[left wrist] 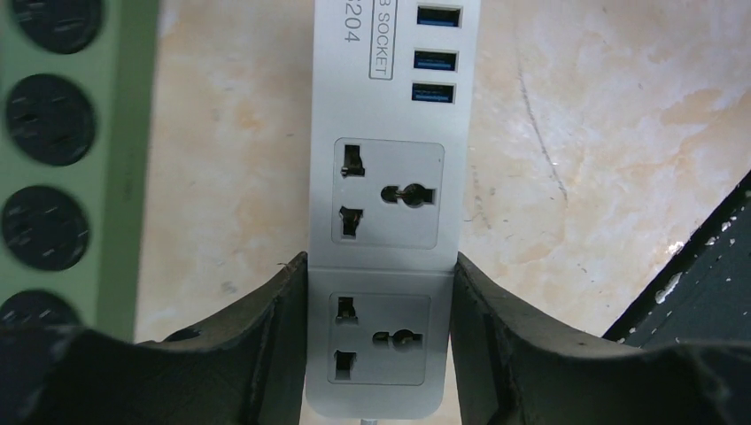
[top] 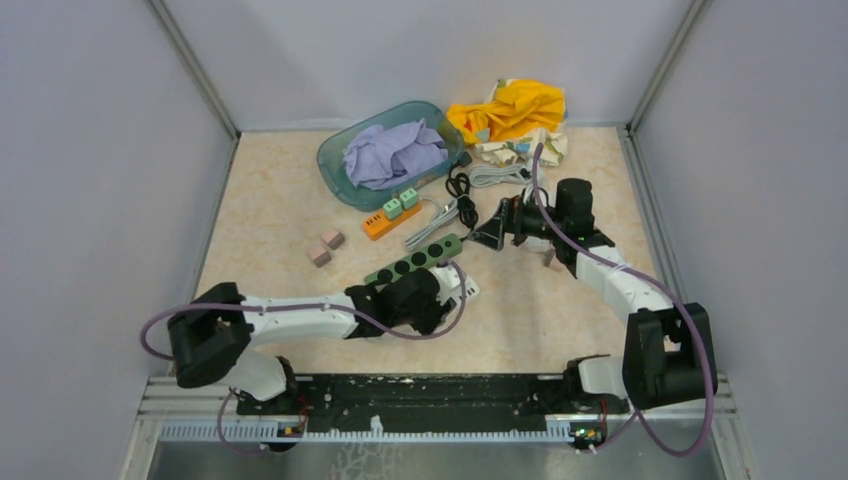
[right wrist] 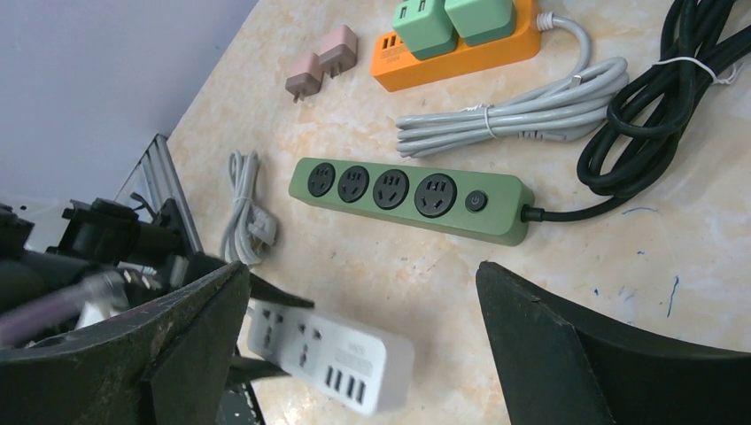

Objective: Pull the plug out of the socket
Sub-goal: Pick up the socket from the center of the board, then place the socket at the center of the board.

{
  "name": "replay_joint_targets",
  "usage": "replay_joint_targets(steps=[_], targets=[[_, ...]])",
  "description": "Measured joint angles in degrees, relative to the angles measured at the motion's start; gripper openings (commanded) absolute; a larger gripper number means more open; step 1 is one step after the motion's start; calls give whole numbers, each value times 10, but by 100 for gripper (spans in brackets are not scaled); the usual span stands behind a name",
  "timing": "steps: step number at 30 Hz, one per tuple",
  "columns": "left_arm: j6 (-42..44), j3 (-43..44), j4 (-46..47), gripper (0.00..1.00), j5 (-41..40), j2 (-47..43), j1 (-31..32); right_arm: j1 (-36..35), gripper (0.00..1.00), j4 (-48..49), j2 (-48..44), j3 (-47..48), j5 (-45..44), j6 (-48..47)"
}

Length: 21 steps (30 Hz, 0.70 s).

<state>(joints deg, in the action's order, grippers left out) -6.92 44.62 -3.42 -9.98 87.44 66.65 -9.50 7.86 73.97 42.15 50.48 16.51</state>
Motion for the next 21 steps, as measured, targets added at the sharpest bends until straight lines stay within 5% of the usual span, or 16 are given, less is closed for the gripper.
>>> replay_joint_targets(steps=[10, 15, 21], targets=[[-62, -136, 39, 4, -34, -261, -168, 4, 99, 0, -1, 0, 1, 0], [-113, -217, 53, 2, -139, -383, -286, 5, 99, 1, -1, 0, 1, 0], [-158, -248, 65, 6, -194, -412, -462, 7, 99, 2, -3, 0, 2, 1]])
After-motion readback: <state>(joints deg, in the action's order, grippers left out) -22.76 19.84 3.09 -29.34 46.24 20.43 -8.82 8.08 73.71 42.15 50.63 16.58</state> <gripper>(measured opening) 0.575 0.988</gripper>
